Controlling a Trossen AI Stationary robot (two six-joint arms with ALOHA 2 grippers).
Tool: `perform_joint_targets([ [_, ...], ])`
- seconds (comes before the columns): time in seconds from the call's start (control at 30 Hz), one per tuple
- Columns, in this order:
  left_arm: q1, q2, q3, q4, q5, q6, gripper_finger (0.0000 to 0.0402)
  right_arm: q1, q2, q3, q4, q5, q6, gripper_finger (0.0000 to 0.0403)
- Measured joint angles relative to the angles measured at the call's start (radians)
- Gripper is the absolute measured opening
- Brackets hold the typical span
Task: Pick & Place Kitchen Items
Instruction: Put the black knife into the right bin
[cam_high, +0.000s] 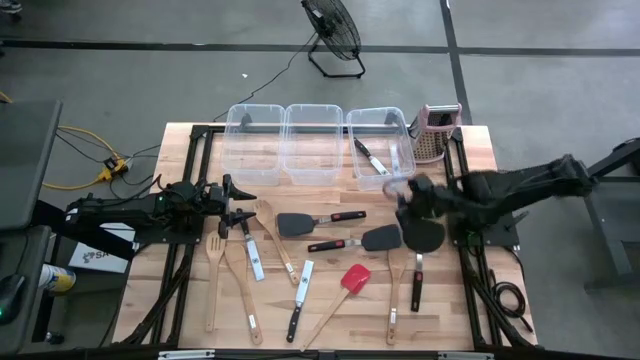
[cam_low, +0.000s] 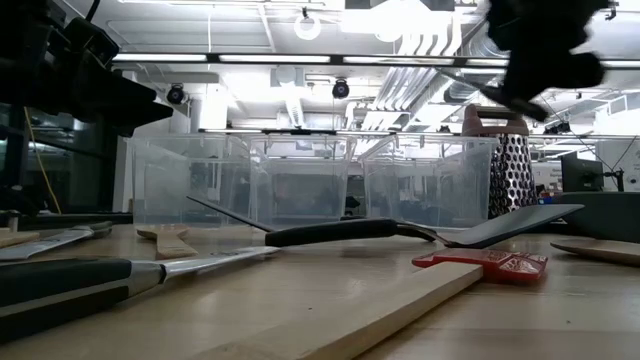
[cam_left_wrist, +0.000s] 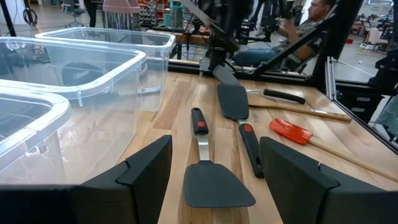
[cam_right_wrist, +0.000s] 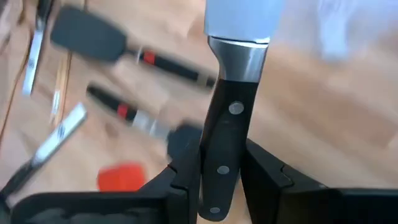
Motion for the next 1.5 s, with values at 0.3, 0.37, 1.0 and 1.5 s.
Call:
perform_joint_targets([
  [0.3,0.0,0.0,0.0,0.0,0.0,0.0,0.0239,-0.273,0.021,0.0,0.318,-0.006,-0.409,0.0081],
  [0.37,0.0,0.0,0.0,0.0,0.0,0.0,0.0239,-0.315,0.029,0.0,0.39,-0.004,-0.478,0.0081],
  [1.0,0.0,0.0,0.0,0.0,0.0,0.0,0.0239,-0.717,0.342,0.369,0.119,-0.178,-1.091,0.0081],
  [1.5,0.0,0.0,0.0,0.0,0.0,0.0,0.0239,-0.829,0.518,0.385,-0.048,-0.272,-1.165,0.0081],
])
